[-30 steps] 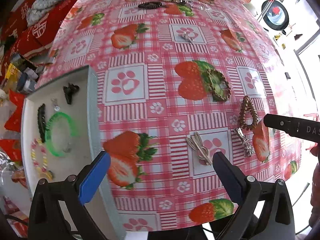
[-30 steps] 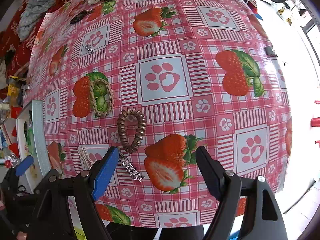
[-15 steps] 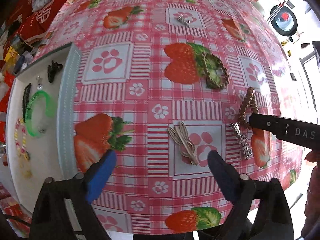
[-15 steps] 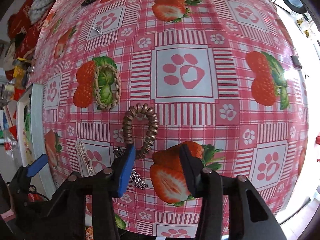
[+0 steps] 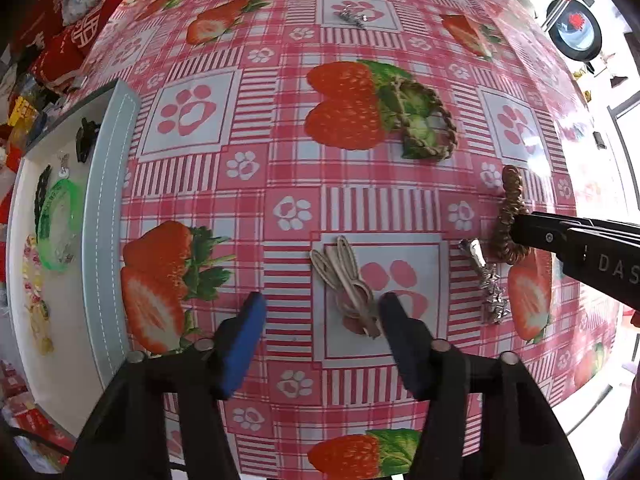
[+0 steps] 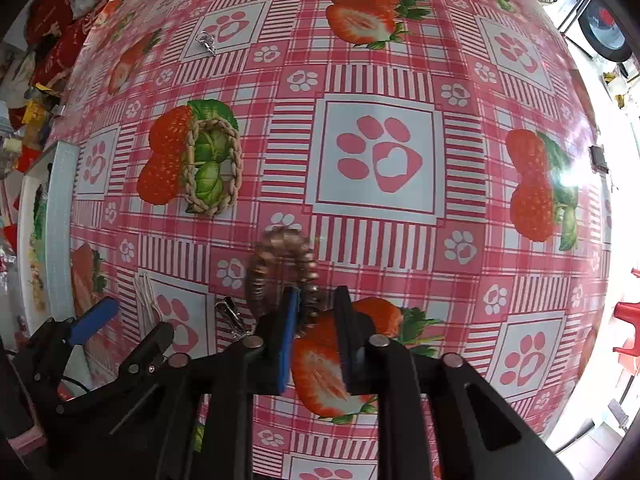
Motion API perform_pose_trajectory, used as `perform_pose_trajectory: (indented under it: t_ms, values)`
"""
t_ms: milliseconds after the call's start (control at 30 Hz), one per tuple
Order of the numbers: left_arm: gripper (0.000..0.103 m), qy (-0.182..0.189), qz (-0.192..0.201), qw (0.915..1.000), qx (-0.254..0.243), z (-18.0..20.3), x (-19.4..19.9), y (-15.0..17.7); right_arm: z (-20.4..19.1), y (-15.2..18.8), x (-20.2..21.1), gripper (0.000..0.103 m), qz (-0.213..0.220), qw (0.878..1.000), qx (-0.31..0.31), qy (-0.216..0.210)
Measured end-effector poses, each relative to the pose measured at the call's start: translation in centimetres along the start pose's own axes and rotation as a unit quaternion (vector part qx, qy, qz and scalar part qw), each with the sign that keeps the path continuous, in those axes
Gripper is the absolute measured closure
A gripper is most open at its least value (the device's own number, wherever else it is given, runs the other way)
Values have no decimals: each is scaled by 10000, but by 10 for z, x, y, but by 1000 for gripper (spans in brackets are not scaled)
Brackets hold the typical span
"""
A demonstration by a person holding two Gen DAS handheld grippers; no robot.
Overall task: Organize jewelry
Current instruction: 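Grasp the beige hair clip with the left tool while the right tool grasps the brown coil hair tie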
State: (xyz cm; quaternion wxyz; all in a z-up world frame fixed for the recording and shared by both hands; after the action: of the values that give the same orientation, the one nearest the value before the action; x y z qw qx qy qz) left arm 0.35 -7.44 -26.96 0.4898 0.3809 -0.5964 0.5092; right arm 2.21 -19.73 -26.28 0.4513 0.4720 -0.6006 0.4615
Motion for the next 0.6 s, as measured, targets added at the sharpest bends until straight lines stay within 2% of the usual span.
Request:
perform_pose_trajectory:
  t_ms: [67, 233, 333, 433, 600]
  values:
    - [49, 12, 12, 10000, -56, 4, 1, 0, -1, 2, -1, 91, 4, 10000, 12, -17]
    - [78, 72, 37, 9999, -149, 18, 4, -8, 0, 5, 1, 91, 49, 10000, 32, -47]
    - [78, 181, 48, 9998, -79, 17, 6, -11, 6, 8, 4, 91, 89, 9999, 21, -103]
    - [78, 485, 30, 9986, 208, 7, 10, -9, 10, 6, 10, 91, 138, 9998, 19, -146]
    - [78, 609, 140, 9975, 332, 2, 21, -10, 17, 2, 21, 91, 219, 9993, -44, -314]
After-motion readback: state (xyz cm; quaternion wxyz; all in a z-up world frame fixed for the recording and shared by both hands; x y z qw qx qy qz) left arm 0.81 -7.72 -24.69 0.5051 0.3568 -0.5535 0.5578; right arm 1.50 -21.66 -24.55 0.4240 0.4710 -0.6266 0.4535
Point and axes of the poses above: each gripper's, at about its wrist camera, not at the fingertips, and x roughly against the way its jaws point, z to its right, y to its underside, the point moved 7 cm from there along -x, roughly the way its jaws point, and after that the axes turned 6 degrees about z, right-handed, at the moved point
